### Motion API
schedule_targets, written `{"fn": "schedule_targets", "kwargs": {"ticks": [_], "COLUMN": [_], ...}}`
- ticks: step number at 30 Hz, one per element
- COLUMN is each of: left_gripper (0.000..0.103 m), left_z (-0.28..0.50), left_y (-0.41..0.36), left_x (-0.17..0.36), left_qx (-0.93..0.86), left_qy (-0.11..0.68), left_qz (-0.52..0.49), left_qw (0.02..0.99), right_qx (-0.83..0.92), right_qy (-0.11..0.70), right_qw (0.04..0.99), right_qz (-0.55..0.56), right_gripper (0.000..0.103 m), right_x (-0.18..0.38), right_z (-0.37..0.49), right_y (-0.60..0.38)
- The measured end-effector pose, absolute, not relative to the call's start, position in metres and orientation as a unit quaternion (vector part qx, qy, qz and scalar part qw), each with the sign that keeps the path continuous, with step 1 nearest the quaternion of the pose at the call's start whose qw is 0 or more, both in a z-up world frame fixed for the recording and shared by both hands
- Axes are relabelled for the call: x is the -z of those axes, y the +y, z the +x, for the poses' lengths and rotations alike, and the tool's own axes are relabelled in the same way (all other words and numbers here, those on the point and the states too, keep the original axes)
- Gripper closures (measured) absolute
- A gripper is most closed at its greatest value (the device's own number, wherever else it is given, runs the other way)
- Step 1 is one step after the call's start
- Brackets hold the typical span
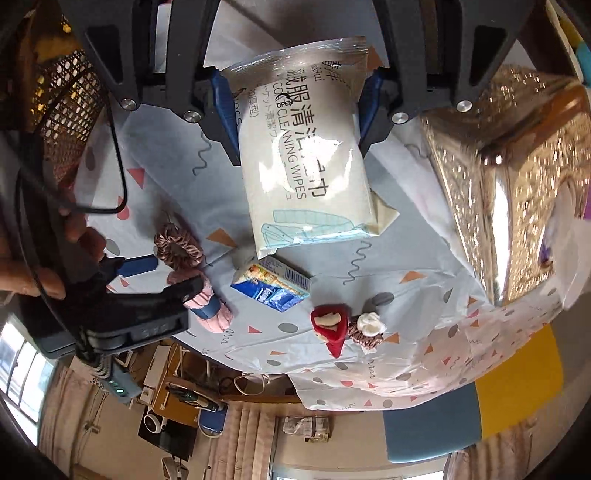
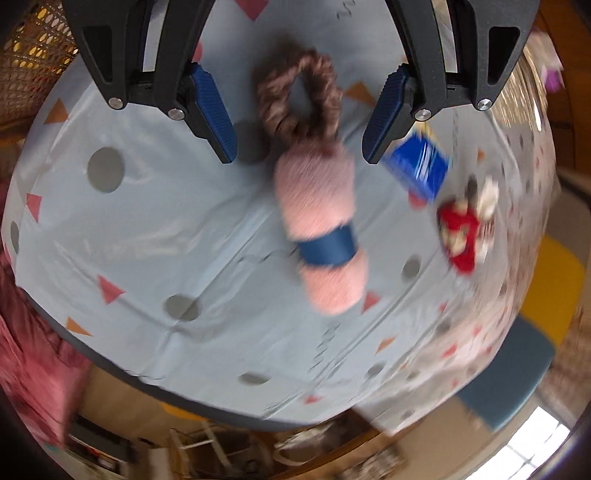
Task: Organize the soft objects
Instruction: 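Grasp the brown scrunchie with the right gripper while the left grasps the white wipes pack, then carry the white wipes pack into the gold tray and open the left gripper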
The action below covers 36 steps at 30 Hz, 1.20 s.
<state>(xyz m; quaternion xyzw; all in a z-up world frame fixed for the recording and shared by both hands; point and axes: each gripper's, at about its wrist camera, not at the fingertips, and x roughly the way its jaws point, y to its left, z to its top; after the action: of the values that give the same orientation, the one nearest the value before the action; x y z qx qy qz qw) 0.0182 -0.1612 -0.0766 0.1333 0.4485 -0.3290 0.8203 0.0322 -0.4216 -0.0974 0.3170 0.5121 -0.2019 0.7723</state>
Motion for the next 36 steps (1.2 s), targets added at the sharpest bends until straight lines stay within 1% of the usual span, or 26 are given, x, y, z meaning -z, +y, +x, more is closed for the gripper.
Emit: {"fn": "schedule_targets", "kwargs": {"ticks": [3,5,6,7,10,13,17,22,28,32,36], "left_gripper": [0.047,0.047,0.047,0.047,0.047,0.047,0.047,0.047,0.047,0.047,0.047], "left_z": [0.011,0.008,0.006,0.004,0.001,0.008,0.041,0.093,0.124,0.124,0.116], "left_y": [-0.151,-0.146,-0.144,-0.142,-0.139,-0.141,-0.142,-0.099,0.020,0.103,0.180], "left_x": [0.076,0.074,0.072,0.069,0.060,0.039,-0.001,-0.042,-0.055,-0.043,-0.016], "left_qx": [0.329,0.330,0.331,0.333,0.339,0.344,0.331,0.270,0.145,0.067,-0.008], "left_qy": [0.448,0.444,0.441,0.436,0.421,0.398,0.367,0.343,0.329,0.332,0.354], "left_qz": [0.130,0.126,0.126,0.126,0.126,0.123,0.098,0.033,-0.049,-0.090,-0.122], "left_qw": [0.821,0.823,0.824,0.827,0.832,0.842,0.864,0.899,0.932,0.936,0.927], "right_qx": [0.182,0.190,0.193,0.201,0.208,0.208,0.207,0.205,0.203,0.203,0.203], "right_qy": [0.554,0.564,0.570,0.578,0.576,0.577,0.576,0.574,0.574,0.575,0.577], "right_qw": [0.770,0.772,0.769,0.767,0.779,0.779,0.780,0.784,0.788,0.789,0.788], "right_qz": [0.259,0.226,0.213,0.195,0.135,0.126,0.128,0.122,0.092,0.076,0.067], "right_gripper": [0.032,0.032,0.045,0.066,0.076,0.076,0.074,0.075,0.076,0.077,0.077], "right_x": [0.105,0.110,0.114,0.119,0.118,0.119,0.118,0.119,0.118,0.116,0.116], "right_z": [0.046,0.050,0.052,0.053,0.055,0.055,0.056,0.061,0.063,0.062,0.063], "right_y": [-0.397,-0.384,-0.379,-0.374,-0.359,-0.355,-0.355,-0.351,-0.344,-0.334,-0.328]}}
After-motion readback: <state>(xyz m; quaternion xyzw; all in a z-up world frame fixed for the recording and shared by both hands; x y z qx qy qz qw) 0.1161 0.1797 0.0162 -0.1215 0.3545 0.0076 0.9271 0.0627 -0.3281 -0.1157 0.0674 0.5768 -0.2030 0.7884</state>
